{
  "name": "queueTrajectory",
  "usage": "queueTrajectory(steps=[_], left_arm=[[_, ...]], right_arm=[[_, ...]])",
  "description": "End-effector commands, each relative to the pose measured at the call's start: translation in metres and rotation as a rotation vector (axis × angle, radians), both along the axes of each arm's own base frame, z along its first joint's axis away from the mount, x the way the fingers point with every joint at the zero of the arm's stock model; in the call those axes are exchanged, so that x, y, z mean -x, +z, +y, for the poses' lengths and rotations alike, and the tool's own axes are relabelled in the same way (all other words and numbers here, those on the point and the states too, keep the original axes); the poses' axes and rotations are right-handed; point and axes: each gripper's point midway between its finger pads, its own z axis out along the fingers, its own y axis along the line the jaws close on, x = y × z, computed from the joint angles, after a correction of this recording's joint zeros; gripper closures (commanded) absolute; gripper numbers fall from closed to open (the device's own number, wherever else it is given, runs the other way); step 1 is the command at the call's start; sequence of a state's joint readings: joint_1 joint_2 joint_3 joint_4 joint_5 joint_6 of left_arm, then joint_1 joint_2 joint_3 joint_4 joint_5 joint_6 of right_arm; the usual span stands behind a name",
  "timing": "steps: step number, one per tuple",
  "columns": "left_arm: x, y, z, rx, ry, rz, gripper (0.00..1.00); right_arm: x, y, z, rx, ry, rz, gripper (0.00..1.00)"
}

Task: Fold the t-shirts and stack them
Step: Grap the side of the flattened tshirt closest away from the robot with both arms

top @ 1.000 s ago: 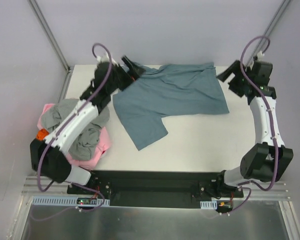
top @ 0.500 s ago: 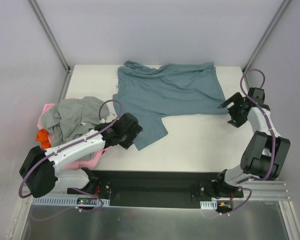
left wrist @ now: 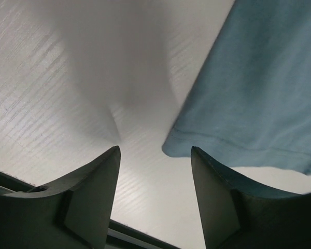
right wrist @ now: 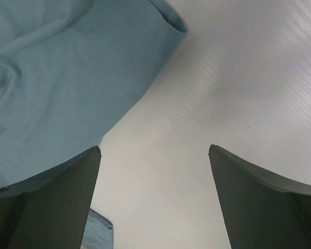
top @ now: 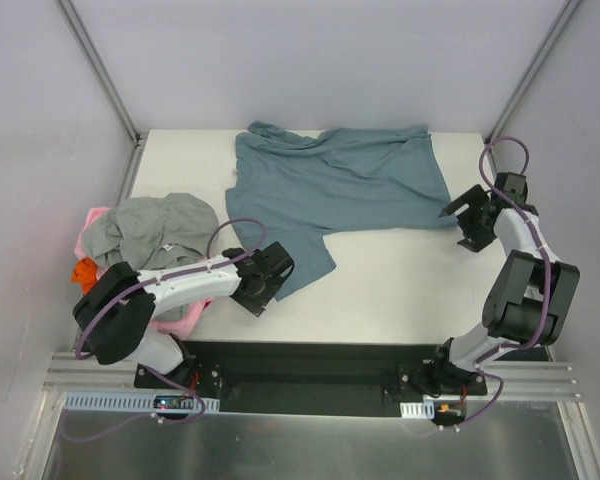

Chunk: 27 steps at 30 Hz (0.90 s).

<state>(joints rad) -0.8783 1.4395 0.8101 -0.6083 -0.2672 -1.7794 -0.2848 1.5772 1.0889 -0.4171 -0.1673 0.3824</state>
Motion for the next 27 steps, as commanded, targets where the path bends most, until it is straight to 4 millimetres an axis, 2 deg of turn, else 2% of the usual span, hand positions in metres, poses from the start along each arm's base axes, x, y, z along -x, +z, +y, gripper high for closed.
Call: queueTrajectory(steps=[1,12,15,17,22,24,27], left_arm=[[0.002,-0.005,0.0,-0.038,0.03,0.034,0.46],[0.003,-0.008,-0.022,-0.034,-0.015,0.072,0.47],[0.007,-0.015,-0.017,-0.04,0.015,0.089,0.49],[0.008,-0.017,-0.014,-0.044,0.035,0.093,0.54],[0.001,-0.017,-0.012,-0.058,0.039,0.078,0.55],[0.0,-0.019,-0.011,-0.065,0.047,0.085,0.6],[0.0,-0.023,-0.004,-0.079,0.066,0.091,0.76]], right_arm=[[-0.006,0.012,-0.009,0.042,-0.004,-0.028,0.1],[-0.005,0.006,-0.01,0.035,-0.003,-0.005,0.11],[-0.006,0.008,-0.011,0.042,0.001,-0.009,0.11],[-0.006,0.008,-0.012,0.047,0.003,-0.006,0.11],[-0.005,0.004,-0.013,0.043,0.005,0.003,0.11],[-0.005,0.004,-0.013,0.042,0.007,0.006,0.12],[-0.005,0.002,-0.014,0.047,0.007,0.01,0.12]])
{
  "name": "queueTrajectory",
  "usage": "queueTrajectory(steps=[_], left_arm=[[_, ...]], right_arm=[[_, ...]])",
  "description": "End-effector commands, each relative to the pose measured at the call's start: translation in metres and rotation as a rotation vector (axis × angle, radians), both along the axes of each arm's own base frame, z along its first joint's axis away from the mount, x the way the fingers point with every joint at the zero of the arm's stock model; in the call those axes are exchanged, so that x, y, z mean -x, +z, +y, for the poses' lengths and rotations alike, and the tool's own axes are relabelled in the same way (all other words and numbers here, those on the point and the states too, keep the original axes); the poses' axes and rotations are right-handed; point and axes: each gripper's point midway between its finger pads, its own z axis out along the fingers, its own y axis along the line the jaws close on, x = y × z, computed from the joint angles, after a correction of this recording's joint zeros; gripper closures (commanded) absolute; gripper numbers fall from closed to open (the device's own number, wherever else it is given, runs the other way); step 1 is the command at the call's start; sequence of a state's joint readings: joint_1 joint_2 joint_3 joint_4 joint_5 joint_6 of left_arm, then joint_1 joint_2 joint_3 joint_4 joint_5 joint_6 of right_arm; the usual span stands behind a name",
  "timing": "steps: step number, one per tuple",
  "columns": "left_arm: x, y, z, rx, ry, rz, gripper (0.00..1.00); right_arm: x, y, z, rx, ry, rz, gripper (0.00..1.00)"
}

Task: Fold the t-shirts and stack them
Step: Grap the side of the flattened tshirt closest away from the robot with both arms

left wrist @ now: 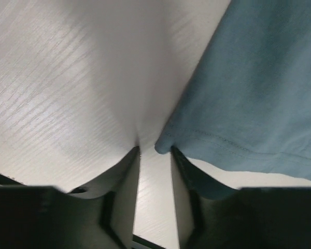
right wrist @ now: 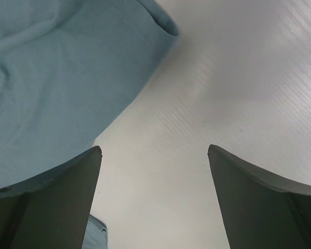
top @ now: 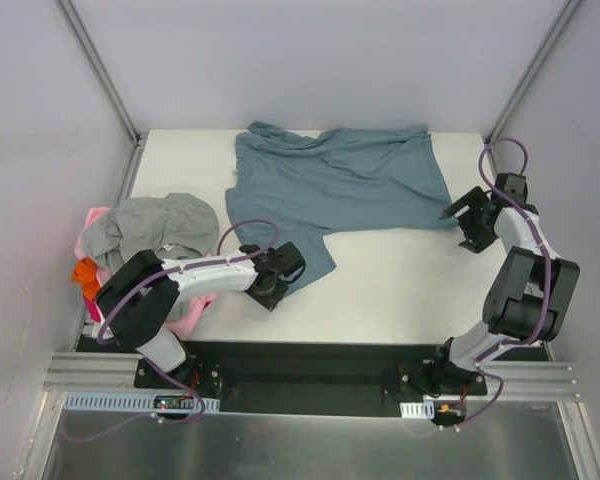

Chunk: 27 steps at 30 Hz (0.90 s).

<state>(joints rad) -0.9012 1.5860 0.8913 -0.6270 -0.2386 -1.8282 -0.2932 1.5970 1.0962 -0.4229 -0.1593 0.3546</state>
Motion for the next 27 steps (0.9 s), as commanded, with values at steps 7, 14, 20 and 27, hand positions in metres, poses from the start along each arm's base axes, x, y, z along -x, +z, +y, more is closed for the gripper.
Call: queueTrajectory(steps=[7,14,20,27], left_arm=[[-0.006,-0.009,0.018,-0.076,0.027,0.017,1.0],[-0.019,0.007,0.015,-0.087,-0.062,-0.042,1.0],[-0.022,0.012,0.021,-0.12,-0.1,-0.052,1.0],[-0.028,0.024,0.028,-0.127,-0.12,-0.098,1.0]], right_arm=[[-0.005,0.002,-0.01,0.03,0.001,0.005,0.12],[-0.006,-0.009,-0.024,0.091,-0.008,0.05,0.2],[-0.023,-0.02,-0.033,0.095,-0.003,0.078,0.27],[-0.041,-0.028,-0.044,0.117,-0.024,0.086,0.43]])
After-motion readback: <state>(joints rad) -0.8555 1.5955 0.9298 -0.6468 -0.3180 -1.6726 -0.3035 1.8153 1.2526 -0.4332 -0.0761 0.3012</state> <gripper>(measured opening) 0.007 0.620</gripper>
